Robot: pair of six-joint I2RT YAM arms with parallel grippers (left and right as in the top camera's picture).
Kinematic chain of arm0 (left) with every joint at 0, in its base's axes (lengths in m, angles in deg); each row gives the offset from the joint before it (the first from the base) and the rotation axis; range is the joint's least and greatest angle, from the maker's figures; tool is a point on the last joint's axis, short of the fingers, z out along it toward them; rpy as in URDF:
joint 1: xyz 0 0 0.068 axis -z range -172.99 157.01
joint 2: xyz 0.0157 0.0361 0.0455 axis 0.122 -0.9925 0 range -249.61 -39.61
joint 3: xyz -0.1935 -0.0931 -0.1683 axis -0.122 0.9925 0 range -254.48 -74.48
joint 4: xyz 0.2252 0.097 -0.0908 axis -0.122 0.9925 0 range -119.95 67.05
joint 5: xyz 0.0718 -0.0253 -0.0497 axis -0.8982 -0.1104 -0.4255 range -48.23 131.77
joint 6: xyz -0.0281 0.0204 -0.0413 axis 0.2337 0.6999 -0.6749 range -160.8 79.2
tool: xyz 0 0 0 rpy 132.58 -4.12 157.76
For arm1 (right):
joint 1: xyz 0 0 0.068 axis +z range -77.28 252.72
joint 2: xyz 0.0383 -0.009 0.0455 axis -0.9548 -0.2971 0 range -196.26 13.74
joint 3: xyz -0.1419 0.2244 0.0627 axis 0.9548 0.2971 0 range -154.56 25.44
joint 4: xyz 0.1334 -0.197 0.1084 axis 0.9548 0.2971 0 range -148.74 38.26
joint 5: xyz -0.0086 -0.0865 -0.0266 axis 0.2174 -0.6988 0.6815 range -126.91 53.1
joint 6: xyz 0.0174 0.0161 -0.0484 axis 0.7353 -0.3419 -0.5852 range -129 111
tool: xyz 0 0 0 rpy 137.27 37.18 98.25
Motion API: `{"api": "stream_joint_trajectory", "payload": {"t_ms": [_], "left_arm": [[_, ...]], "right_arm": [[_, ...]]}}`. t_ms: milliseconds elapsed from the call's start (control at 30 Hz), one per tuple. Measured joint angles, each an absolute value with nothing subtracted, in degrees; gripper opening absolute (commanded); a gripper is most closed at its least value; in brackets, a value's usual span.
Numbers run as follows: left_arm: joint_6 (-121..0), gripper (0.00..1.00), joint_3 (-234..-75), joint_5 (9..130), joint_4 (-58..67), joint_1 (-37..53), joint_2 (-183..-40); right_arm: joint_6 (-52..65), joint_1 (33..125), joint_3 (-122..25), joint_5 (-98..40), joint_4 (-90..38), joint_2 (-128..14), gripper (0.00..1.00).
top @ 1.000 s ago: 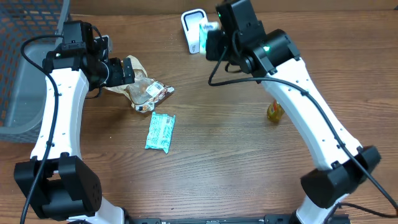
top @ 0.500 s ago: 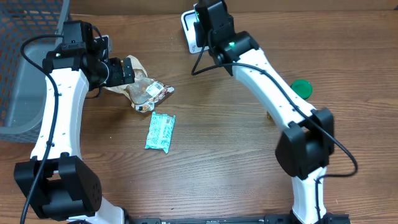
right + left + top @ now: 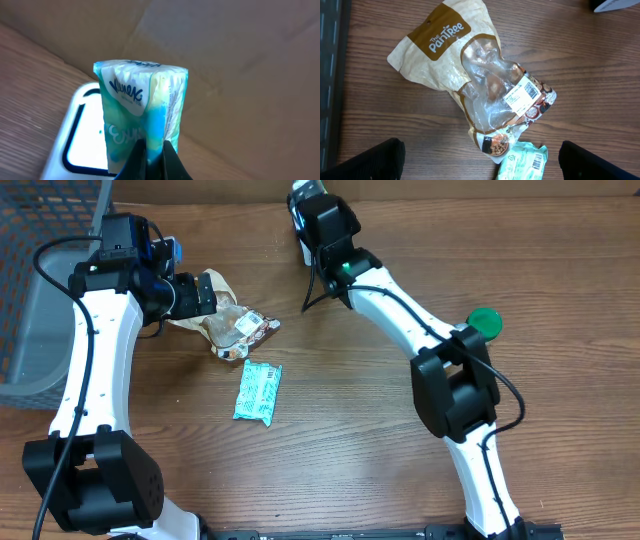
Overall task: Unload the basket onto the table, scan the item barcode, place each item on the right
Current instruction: 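Hold the Kleenex pack in front of the white scanner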
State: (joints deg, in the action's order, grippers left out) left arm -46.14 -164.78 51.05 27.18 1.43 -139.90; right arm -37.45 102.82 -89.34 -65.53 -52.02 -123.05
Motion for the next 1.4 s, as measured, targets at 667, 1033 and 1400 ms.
{"api": "stream_joint_trajectory", "payload": {"t_ms": [667, 1033, 1400], "left_arm": [[-46.1, 0.99, -164.8, 51.0, 27.2, 1.4, -139.9], [-46.1, 1.0, -164.8, 51.0, 27.2, 1.4, -139.9], [-46.1, 1.0, -164.8, 51.1, 27.2, 1.4, -139.9]], "right_arm": [[-64.2, 102.8, -89.3, -67.4, -60.2, -127.9, 0.04], [-62.9, 102.9, -89.3, -70.9, -61.4, -128.0, 0.03], [-44.3, 103.2, -89.3, -72.3, -39.5, -118.3, 0.04]]}}
